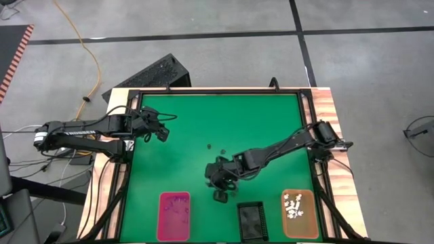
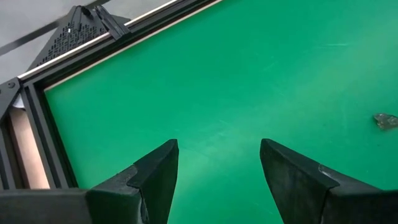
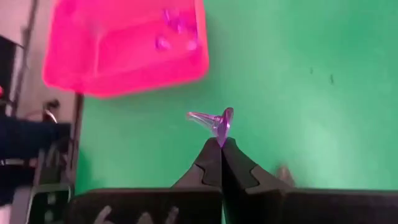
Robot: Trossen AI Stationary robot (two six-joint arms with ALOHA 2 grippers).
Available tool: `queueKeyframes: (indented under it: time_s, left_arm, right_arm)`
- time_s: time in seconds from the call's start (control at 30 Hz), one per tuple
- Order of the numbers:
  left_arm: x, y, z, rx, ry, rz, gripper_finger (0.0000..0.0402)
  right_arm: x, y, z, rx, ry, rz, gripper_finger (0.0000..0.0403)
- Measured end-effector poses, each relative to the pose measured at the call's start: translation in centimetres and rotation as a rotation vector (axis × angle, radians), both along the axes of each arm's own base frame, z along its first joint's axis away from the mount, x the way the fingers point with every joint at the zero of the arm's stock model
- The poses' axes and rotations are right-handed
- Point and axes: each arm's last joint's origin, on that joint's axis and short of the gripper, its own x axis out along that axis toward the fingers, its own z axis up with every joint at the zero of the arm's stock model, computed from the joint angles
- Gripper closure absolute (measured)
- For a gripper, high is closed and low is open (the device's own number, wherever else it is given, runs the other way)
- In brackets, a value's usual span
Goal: Sort Halloween decoration
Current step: Put the violet witch hat toy into the red organizing bin, then put the black skull toy into the black organizing bin
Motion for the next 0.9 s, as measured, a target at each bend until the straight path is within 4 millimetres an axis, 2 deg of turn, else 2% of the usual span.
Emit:
queueKeyframes:
  time_s: [0.2,0.47,0.63,0.77,0.9]
  left_arm:
    - [0.0,0.0,0.0,-0.011,-0.011,0.008,0.0183]
    - [0.0,0.0,0.0,-0.021,-0.018,0.01,0.0183]
    - [0.0,0.0,0.0,-0.022,-0.018,0.009,0.0183]
    - [0.0,0.0,0.0,-0.028,-0.022,0.011,0.0183]
    - [0.0,-0.1,0.0,-0.032,-0.018,0.004,0.0183]
  right_arm:
    - [1.5,0.0,-0.6,0.0,-0.048,0.004,0.0388]
    - [6.6,1.7,-1.1,-0.019,-0.103,0.127,0.0387]
    - [9.1,2.5,-0.5,0.009,-0.158,0.236,0.0355]
    - [9.9,2.3,-0.6,0.022,-0.161,0.299,0.0342]
    - [9.8,2.0,-0.7,0.001,-0.152,0.322,0.0339]
